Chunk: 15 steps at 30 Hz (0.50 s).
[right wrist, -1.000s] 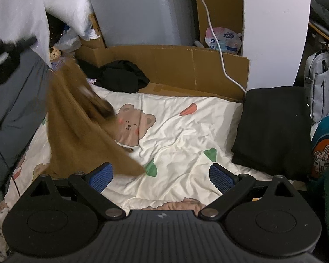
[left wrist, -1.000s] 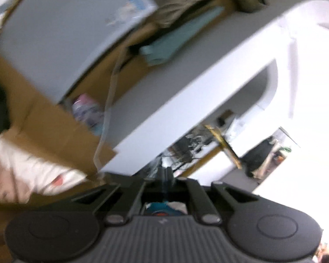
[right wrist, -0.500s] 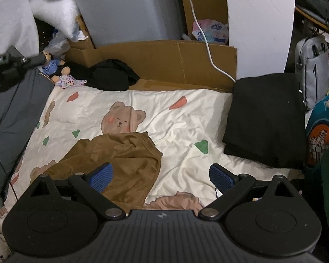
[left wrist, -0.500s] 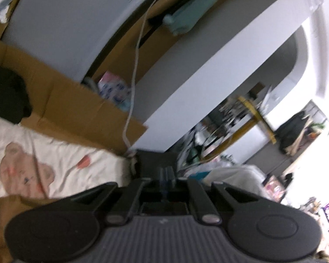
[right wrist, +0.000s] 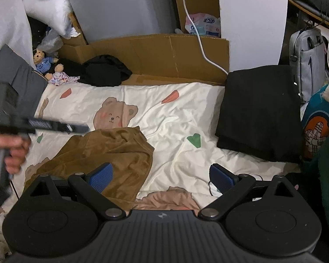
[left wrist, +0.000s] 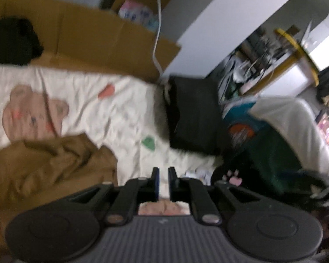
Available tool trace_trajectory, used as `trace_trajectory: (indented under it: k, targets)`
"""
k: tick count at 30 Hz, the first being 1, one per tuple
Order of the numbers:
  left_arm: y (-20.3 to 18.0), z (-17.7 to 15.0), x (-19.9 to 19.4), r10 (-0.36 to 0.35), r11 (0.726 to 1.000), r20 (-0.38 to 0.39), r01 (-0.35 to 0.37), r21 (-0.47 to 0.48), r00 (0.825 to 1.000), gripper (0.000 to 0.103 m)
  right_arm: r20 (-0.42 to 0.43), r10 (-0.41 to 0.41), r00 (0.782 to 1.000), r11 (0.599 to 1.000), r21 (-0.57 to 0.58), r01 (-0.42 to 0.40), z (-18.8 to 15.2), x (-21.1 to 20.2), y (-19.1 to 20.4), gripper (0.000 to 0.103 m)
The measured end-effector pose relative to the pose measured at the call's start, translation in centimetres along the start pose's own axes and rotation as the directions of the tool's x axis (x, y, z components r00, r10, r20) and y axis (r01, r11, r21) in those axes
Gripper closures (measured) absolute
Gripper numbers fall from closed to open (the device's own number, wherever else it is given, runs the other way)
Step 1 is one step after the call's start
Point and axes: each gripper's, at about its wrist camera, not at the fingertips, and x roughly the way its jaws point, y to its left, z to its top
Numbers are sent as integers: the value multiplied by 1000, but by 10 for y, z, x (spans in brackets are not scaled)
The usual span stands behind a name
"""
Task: Fold clothes
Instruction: 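Lay the T-shirt back on the duvet and open the left gripper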
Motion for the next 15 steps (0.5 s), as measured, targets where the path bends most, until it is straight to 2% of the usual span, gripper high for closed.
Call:
trace_trajectory:
  k: [4,7,8,13,15]
  targets:
    - [-10,-14,30,80,997,-95,-78,20,992,92,13,0,1000,1000,-2,0,1,-3,-1,6]
    - [-15,-20,54,125,992,-174,-122,28,977,90,18,1,1000,1000,-2,-1,1,-5,-1,6]
    - [-16,-21,62,140,990,-201,-136,32,970,86,20,2,1000,1000,-4,-1,2,-5,-1,6]
    - [-26,-33,96,239,971,-306,-223,85,922,86,31,8,999,1000,-20,-7,3,-10,3,6]
    - [-27,-35,108,270,963,-341,-252,98,900,81,39,11,999,1000,-27,-10,5,-13,3,6]
